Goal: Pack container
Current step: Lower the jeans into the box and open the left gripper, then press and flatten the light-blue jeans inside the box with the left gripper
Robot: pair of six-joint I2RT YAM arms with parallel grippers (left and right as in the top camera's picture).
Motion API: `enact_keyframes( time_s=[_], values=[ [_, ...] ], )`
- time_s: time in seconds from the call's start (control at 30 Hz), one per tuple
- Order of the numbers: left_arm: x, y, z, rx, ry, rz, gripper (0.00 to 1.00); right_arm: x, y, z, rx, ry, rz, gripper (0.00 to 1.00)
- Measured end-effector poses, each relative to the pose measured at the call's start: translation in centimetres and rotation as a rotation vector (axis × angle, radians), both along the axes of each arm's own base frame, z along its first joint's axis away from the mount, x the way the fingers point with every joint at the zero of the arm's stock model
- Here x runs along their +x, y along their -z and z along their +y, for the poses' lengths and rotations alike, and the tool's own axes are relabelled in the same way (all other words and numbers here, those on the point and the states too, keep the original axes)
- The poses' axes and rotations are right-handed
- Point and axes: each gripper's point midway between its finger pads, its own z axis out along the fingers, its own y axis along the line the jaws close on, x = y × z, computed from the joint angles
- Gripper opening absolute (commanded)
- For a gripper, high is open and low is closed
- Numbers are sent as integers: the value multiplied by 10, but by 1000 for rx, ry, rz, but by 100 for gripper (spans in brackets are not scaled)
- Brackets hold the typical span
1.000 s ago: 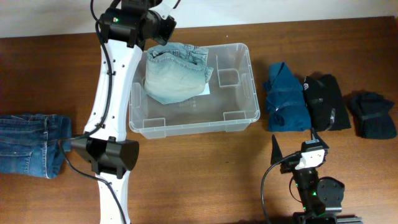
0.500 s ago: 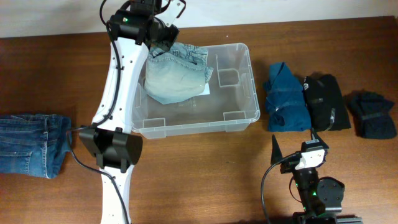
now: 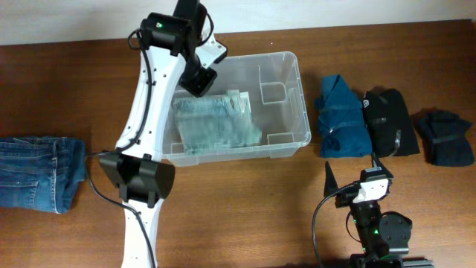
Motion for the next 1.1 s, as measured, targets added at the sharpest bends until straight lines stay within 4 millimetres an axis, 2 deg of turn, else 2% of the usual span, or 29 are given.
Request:
enact_keyframes(
  time_s=[0.1,0.23,0.33,0.43,0.53,0.57,0.67,0.83,0.9,0.97,1.03,1.1],
  values=[
    [1,-3,-1,-4,1,-13,28,0,0,0,0,0,0,98],
    [9,-38,-7,-68,3,-131,28,0,0,0,0,0,0,99],
    [-8,-68,-11,-131,20,-154,28,0,0,0,0,0,0,98],
    [-34,-79,-11,-165,-2,-94,28,0,0,0,0,0,0,98],
    [-39,-69,-14,-174,-52,-41,27,0,0,0,0,0,0,98],
    [-41,-63,-16,-169,-62,-17,21,0,0,0,0,0,0,98],
    [-47,-51,-20,-154,-71,28,21,0,0,0,0,0,0,98],
    [-49,-50,-21,-143,-93,31,22,0,0,0,0,0,0,98],
    [-50,-55,-19,-141,-113,18,29,0,0,0,0,0,0,98],
    [-58,-76,-14,-158,-134,-24,38,0,0,0,0,0,0,98],
    [-68,-92,-10,-171,-141,-53,40,0,0,0,0,0,0,98],
    [-90,-123,1,-193,-155,-115,41,0,0,0,0,0,0,98]
  ],
)
